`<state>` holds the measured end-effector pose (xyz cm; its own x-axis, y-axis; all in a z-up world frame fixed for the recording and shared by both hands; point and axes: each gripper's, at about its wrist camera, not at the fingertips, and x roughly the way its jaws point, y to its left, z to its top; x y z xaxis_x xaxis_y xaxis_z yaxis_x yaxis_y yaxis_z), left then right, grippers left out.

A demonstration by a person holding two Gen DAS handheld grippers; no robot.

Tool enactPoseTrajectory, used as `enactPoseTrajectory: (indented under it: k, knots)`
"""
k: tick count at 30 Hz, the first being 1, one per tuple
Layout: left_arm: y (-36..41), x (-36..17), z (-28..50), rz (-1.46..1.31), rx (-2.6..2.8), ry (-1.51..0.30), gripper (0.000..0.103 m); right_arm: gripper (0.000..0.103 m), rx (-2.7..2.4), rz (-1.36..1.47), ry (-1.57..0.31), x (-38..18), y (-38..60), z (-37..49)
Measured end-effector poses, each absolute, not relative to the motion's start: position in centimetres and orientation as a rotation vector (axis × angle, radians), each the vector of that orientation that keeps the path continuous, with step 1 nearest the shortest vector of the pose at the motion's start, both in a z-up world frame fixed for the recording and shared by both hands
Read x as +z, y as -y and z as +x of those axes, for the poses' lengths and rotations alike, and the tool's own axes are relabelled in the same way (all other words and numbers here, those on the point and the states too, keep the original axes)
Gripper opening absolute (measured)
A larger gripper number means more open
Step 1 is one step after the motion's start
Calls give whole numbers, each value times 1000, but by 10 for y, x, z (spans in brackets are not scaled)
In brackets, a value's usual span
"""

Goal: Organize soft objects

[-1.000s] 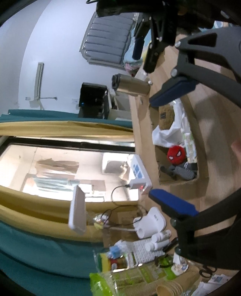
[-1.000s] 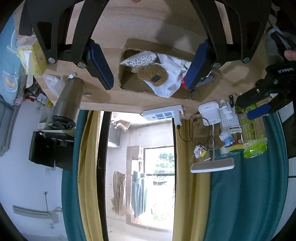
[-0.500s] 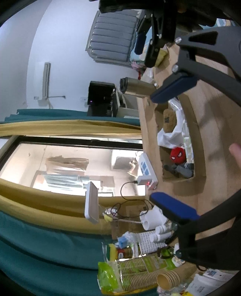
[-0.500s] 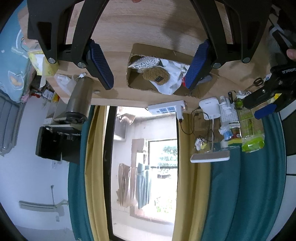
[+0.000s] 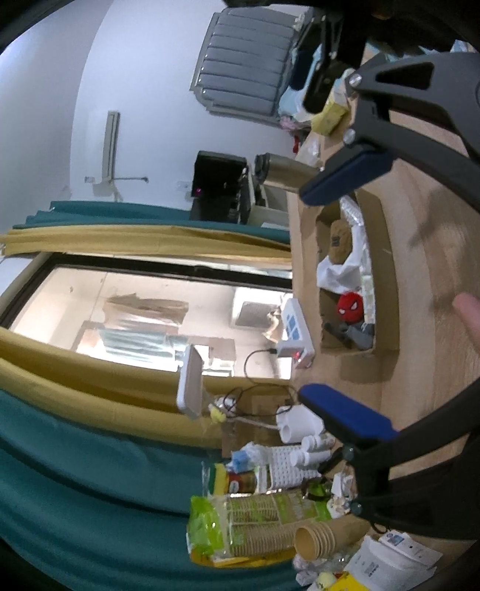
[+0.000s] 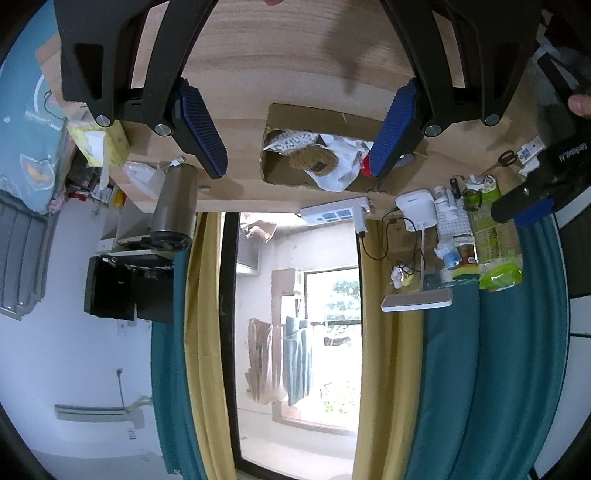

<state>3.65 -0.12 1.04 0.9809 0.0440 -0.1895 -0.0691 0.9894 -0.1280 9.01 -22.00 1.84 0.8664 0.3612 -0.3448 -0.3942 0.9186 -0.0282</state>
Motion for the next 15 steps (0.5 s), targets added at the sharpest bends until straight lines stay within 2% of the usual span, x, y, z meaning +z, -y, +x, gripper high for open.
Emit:
enactPoseTrajectory:
  k: [15]
  knots:
    - [7, 6, 42, -114, 64, -207, 98, 82, 377, -97, -359, 9, 219, 98]
